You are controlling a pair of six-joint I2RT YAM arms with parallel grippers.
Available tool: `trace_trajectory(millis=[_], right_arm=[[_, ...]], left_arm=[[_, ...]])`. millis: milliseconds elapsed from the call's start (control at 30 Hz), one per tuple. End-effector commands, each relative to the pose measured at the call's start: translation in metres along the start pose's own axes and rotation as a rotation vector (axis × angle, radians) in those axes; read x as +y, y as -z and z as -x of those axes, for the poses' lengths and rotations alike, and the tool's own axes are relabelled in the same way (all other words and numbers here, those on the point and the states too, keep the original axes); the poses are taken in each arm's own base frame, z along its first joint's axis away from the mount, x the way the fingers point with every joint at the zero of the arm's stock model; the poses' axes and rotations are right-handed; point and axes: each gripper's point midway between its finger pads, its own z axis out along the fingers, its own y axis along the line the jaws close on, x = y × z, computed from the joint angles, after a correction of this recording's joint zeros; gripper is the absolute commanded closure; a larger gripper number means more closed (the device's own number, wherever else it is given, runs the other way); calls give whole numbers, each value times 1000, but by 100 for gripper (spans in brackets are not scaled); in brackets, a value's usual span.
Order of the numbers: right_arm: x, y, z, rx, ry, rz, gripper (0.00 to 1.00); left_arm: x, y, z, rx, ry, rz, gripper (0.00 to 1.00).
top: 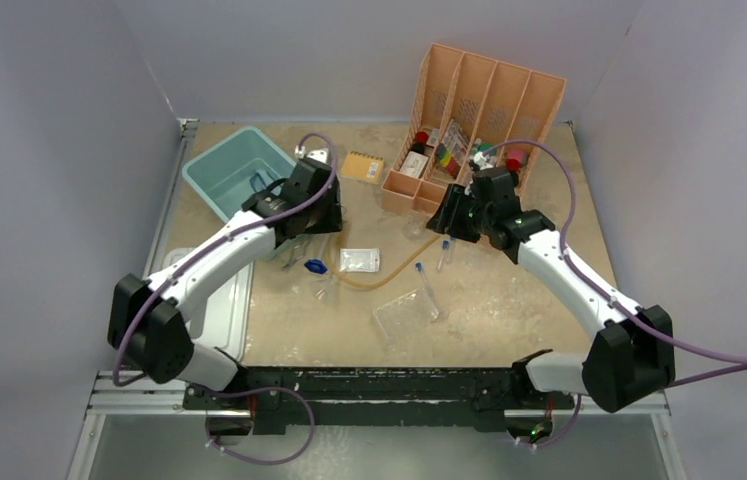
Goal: Organize the chemistry lab equipment
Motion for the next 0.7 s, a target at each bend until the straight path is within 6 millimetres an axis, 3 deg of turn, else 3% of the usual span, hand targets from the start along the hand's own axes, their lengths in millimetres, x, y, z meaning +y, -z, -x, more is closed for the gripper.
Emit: trace_trajectory(millis=[0,367,667], right_arm=[[7,11,7,-66,-66,39,47],[6,16,3,-87,-96,47,48],[4,17,4,-90,-78,34,48]], left_arm=[[37,-26,-26,83,-117,182,63],[60,-85,-68,249,-269,273,58],[79,-100,-78,280,-320,363,64]])
